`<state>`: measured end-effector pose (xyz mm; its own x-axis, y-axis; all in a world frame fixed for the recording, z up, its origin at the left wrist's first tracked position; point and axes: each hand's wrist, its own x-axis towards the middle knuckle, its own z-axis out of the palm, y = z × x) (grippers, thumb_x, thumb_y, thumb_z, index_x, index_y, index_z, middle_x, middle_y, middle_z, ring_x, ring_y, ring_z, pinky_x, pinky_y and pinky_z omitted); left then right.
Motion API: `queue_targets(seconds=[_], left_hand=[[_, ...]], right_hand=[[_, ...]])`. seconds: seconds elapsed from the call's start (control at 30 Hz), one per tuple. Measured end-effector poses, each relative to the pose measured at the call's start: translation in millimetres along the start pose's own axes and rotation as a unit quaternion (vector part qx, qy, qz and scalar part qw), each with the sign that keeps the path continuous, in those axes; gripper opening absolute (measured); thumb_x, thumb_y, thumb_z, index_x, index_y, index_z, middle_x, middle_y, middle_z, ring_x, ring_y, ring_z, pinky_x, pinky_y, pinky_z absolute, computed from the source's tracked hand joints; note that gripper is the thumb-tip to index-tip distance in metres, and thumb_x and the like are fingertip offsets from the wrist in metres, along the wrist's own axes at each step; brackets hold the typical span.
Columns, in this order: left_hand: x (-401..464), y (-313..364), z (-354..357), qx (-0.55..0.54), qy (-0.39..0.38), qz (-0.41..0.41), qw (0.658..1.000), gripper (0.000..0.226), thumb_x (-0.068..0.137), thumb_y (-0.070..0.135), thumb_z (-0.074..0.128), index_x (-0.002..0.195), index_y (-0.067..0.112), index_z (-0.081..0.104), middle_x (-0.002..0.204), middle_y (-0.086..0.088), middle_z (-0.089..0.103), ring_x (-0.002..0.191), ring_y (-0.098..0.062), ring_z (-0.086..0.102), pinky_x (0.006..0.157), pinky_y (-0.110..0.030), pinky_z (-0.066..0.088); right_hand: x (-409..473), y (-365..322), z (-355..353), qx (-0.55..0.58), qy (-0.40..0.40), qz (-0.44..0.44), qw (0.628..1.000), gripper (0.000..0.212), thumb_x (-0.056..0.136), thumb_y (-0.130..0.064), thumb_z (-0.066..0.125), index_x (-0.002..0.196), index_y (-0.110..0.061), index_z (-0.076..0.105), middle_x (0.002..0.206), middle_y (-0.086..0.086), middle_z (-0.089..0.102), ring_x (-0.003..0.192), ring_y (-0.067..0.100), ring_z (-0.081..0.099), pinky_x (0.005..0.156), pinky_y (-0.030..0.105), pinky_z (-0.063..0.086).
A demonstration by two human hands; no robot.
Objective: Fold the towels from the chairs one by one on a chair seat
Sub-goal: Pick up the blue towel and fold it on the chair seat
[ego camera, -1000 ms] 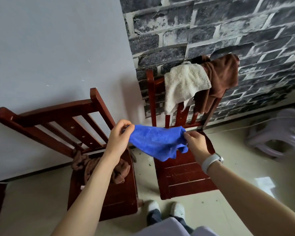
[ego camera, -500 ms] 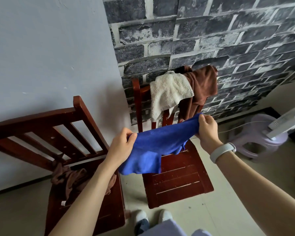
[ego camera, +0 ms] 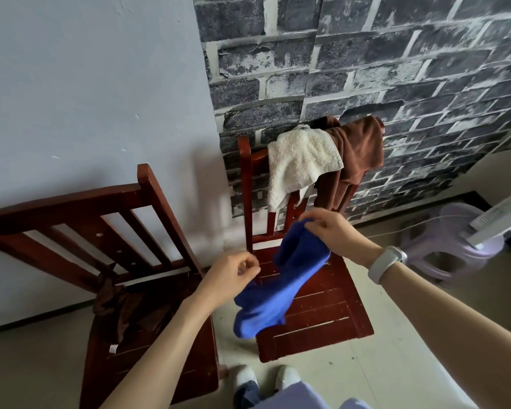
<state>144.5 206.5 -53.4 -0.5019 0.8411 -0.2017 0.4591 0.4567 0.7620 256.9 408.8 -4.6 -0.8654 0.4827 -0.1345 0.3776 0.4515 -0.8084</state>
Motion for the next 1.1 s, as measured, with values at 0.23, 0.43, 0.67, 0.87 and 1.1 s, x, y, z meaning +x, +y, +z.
queue_targets(seconds=[0.23, 0.43, 0.67, 0.87, 1.1], left_hand=[[18, 35, -12, -0.104, -0.025, 0.071, 0.992, 0.057, 0.086, 0.02, 0.062, 0.133, 0.038, 0.036, 0.13, 0.028, 0.037, 0.121, 0.009, 0.036, 0.098, -0.013, 0.033], [28, 71, -7, -0.211, -0.005, 0.051, 0.976, 0.012, 0.086, 0.019, 0.057, 0.08, 0.028, 0.063, 0.076, 0.011, 0.064, 0.071, 0.0, 0.059, 0.068, -0.018, 0.045], [31, 81, -14, -0.26, 0.046, -0.028, 0.964, 0.013, 0.087, 0.012, 0.054, 0.078, 0.015, 0.061, 0.069, 0.002, 0.061, 0.069, -0.01, 0.056, 0.068, -0.023, 0.045], [23, 81, -21, -0.299, 0.067, -0.066, 0.95, 0.012, 0.085, 0.007, 0.056, 0.086, 0.018, 0.06, 0.073, 0.006, 0.069, 0.073, -0.008, 0.065, 0.061, -0.016, 0.046], [1, 70, -64, -0.292, 0.181, -0.055, 0.938, 0.016, 0.074, 0.011, 0.059, 0.08, 0.026, 0.053, 0.068, 0.003, 0.064, 0.065, -0.011, 0.057, 0.061, -0.023, 0.042]], right_hand=[[-8, -24, 1, -0.054, -0.105, -0.072, 0.99, 0.012, 0.086, -0.006, 0.058, 0.084, -0.018, 0.061, 0.078, -0.005, 0.062, 0.072, 0.004, 0.054, 0.068, 0.01, 0.04], [-20, -13, -23, -0.019, -0.022, -0.061, 0.998, 0.025, 0.08, -0.013, 0.068, 0.079, -0.03, 0.049, 0.069, -0.008, 0.06, 0.061, 0.002, 0.05, 0.063, 0.017, 0.041], [-46, 63, 15, -0.079, 0.175, 0.136, 0.972, 0.027, 0.078, -0.013, 0.066, 0.103, -0.012, 0.055, 0.1, 0.007, 0.055, 0.09, 0.028, 0.056, 0.079, 0.036, 0.043], [-42, 52, 83, 0.071, -0.037, 0.069, 0.994, 0.043, 0.078, -0.009, 0.066, 0.12, -0.011, 0.055, 0.107, 0.004, 0.059, 0.094, 0.018, 0.057, 0.084, 0.021, 0.043], [2, 10, 98, 0.106, -0.025, 0.01, 0.994, 0.014, 0.085, -0.006, 0.058, 0.097, 0.0, 0.062, 0.093, 0.011, 0.065, 0.088, 0.02, 0.058, 0.078, 0.024, 0.042]])
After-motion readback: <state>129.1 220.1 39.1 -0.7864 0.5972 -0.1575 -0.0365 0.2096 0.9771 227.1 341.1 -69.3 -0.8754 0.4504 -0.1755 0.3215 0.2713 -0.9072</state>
